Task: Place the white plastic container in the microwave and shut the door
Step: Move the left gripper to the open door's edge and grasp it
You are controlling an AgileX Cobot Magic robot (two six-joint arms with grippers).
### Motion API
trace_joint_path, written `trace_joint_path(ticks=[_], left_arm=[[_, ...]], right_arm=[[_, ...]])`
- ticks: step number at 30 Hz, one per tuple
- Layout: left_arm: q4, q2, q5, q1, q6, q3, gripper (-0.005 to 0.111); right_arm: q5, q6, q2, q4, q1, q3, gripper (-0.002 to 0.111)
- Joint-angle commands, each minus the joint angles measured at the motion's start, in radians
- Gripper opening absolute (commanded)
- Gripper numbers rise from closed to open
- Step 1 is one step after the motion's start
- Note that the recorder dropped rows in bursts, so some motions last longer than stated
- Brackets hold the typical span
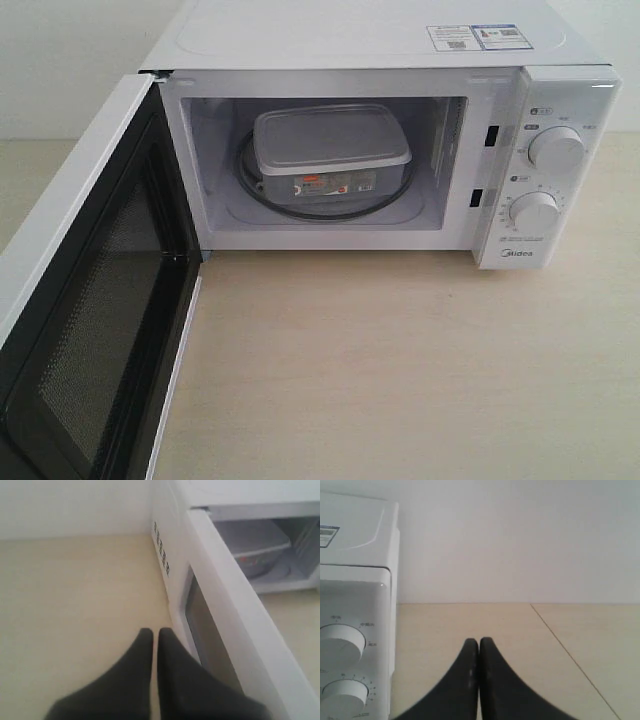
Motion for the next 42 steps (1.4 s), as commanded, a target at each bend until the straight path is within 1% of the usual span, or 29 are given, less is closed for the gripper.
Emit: trace_joint_path(ticks=[1, 3, 4, 6, 8, 12, 14, 19, 23, 27, 29, 33, 42], left_arm=[[-0.074, 0.159, 0.202, -0.005, 0.039, -0.057, 0.004], [-0.091, 0.234, 0.274, -0.005, 0.049, -0.057, 0.004], [-0.098, 0.258, 0.288, -0.005, 0.049, -0.057, 0.004], [-0.168, 0.338, 0.318, -0.005, 0.097, -0.057, 0.004], [-0.241, 0.389, 0.318, -0.005, 0.151, -0.057, 0.004], [-0.362, 0.462, 0.304, -0.005, 0.244, -0.057, 0.004], [-0.419, 0.491, 0.289, -0.005, 0.279, -0.057, 0.004], [-0.448, 0.519, 0.260, -0.005, 0.291, -0.057, 0.004], [-0.460, 0.522, 0.234, -0.005, 0.296, -0.057, 0.004], [-0.525, 0.522, 0.223, -0.008, 0.371, -0.057, 0.004], [-0.534, 0.522, 0.211, -0.023, 0.385, -0.057, 0.004], [-0.530, 0.528, 0.174, -0.076, 0.385, -0.057, 0.004], [-0.530, 0.628, 0.084, -0.194, 0.385, -0.057, 0.004]], right_arm=[[-0.047, 0.039, -0.004, 0.060, -0.003, 0.003, 0.000], [-0.042, 0.039, -0.004, 0.064, -0.003, 0.003, 0.000], [-0.031, 0.039, -0.004, 0.064, -0.003, 0.003, 0.000], [0.073, 0.039, -0.004, 0.062, -0.003, 0.003, 0.000], [0.148, 0.013, -0.004, 0.061, -0.003, 0.003, 0.000], [0.150, 0.007, -0.004, 0.059, -0.003, 0.003, 0.000], [0.197, -0.004, -0.004, 0.037, -0.003, 0.003, 0.000], [0.305, -0.037, -0.004, -0.057, -0.003, 0.001, 0.000], [0.304, -0.035, -0.004, -0.067, -0.003, -0.012, 0.000], [0.304, -0.030, -0.004, -0.069, -0.003, -0.044, 0.000], [0.304, -0.030, -0.004, -0.073, -0.003, -0.054, 0.000], [0.304, -0.030, -0.004, -0.121, -0.003, -0.059, 0.000], [0.299, -0.011, -0.004, -0.133, -0.003, -0.059, 0.000]])
